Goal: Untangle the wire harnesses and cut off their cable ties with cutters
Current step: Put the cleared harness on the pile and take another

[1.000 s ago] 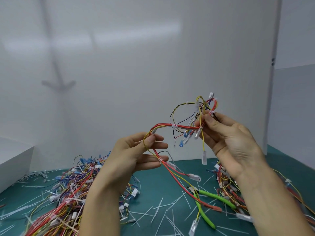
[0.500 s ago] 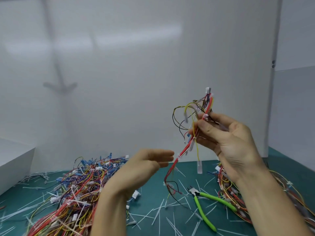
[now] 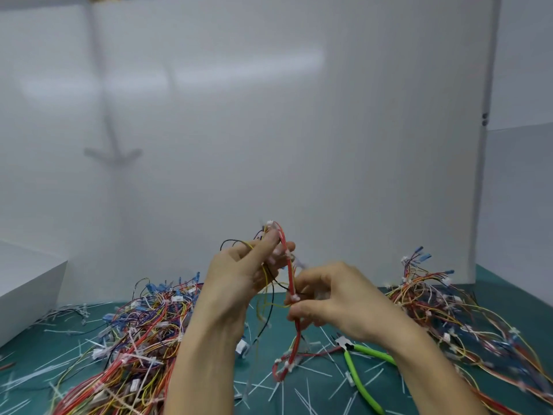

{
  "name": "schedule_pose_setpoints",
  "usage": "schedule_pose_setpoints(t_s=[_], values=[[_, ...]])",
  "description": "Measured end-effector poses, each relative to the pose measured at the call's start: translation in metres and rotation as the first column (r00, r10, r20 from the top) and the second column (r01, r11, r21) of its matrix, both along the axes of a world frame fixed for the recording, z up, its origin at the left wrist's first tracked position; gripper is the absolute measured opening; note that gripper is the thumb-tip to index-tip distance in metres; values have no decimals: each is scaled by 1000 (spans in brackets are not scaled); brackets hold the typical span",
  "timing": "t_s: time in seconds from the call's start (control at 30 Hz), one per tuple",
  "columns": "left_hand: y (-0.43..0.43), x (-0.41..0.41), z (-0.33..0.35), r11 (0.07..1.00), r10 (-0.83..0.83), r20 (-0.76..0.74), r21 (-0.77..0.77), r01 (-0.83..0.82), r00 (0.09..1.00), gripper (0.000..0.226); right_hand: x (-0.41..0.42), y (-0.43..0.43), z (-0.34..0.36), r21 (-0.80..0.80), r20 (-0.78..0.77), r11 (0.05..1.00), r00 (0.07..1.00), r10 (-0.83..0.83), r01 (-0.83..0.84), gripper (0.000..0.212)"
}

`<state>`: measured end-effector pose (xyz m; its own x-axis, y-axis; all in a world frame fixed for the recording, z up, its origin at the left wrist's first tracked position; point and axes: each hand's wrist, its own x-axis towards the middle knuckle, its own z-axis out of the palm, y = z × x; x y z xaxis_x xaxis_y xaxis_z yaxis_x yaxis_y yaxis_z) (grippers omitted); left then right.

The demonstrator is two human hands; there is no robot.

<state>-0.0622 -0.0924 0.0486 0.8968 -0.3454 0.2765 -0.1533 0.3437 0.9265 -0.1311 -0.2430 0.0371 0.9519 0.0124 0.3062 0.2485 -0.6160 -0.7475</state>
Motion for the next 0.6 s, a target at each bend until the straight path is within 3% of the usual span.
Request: schedule_pose_setpoints(t_s=[0.1, 0.17, 0.2, 0.3, 0.4, 0.47, 0.6], values=[[-7, -4, -4, 996, 93, 84, 0, -93, 992, 11, -1, 0, -1, -245, -36, 967, 997, -72, 61, 16], [-9, -5, -5, 994, 103, 147, 5, -105, 984, 13, -4, -8, 2, -351, -96, 934, 989, -112, 71, 32], [-10, -6, -5, 996, 91, 176, 10, -94, 980, 17, -5, -13, 3, -326, -127, 944, 987, -103, 56, 38], [-9, -5, -3, 987, 71, 314, 117, -113, 947, 24, -8, -23, 13, 25, -51, 995, 994, -95, 96, 43], [-10, -4, -4, 938, 17, 446, 304, -169, 895, 21, -13, -25, 23, 499, 86, 867, 994, -67, 16, 28], [-12, -5, -4, 888, -73, 488, 429, -166, 870, 19, -16, -21, 25, 605, 137, 794, 990, -32, -58, 32], [-18, -10, -6, 778, -143, 587, 564, -276, 797, 16, -7, -13, 16, 669, 118, 740, 973, -200, 71, 25]])
